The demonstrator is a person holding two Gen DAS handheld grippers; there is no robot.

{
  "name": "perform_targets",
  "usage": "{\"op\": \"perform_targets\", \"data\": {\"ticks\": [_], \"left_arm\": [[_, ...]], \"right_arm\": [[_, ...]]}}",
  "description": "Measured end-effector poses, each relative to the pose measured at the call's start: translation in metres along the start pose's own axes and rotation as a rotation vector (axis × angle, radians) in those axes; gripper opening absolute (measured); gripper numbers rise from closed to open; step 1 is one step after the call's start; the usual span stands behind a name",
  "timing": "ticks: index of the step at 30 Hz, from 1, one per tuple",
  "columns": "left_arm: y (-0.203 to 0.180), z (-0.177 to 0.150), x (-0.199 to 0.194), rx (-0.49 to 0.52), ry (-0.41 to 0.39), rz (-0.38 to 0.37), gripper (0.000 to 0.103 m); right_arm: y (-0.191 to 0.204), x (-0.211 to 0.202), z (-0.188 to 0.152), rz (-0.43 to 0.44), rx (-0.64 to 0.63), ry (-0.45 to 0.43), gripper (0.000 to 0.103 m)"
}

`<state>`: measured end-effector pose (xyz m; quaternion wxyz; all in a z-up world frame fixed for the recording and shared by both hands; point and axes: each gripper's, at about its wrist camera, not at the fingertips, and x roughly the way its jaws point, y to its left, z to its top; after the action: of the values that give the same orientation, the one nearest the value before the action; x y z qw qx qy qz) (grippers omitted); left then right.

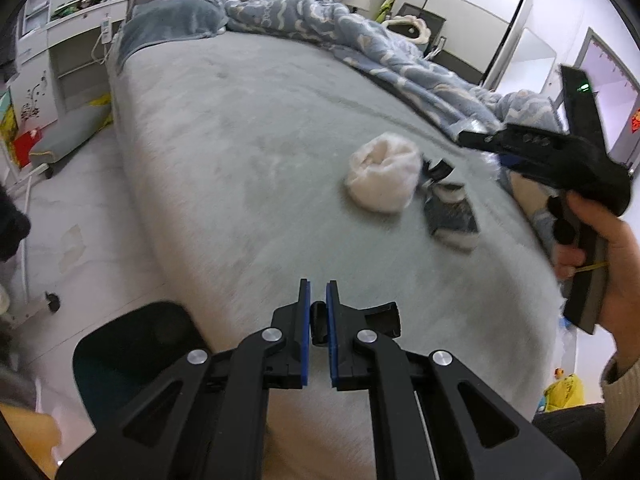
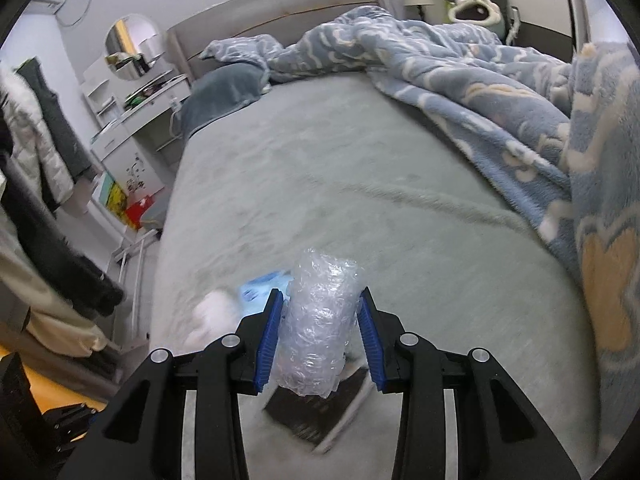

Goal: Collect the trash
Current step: 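Carry the bubble wrap over the green bin with the right tool while the left tool moves over the bin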

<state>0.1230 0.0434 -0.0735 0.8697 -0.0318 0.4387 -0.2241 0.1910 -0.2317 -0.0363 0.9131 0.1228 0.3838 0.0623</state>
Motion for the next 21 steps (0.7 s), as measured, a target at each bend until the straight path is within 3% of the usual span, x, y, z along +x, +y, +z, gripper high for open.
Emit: {"op": "perform_targets", "data": {"ticks": [9, 21], "left_arm": [[0.031, -0.024, -0.028, -0.049, -0.018, 0.034, 0.008], [0.075, -0.042, -0.055, -0.126, -0.043, 0.103, 0.008]], "right_arm": [[0.051, -0.006, -0.028, 0.082, -0.04, 0.018, 0.039], [0.136, -0.001, -0.07, 0.147, -0.202, 0.066, 0.039]]}}
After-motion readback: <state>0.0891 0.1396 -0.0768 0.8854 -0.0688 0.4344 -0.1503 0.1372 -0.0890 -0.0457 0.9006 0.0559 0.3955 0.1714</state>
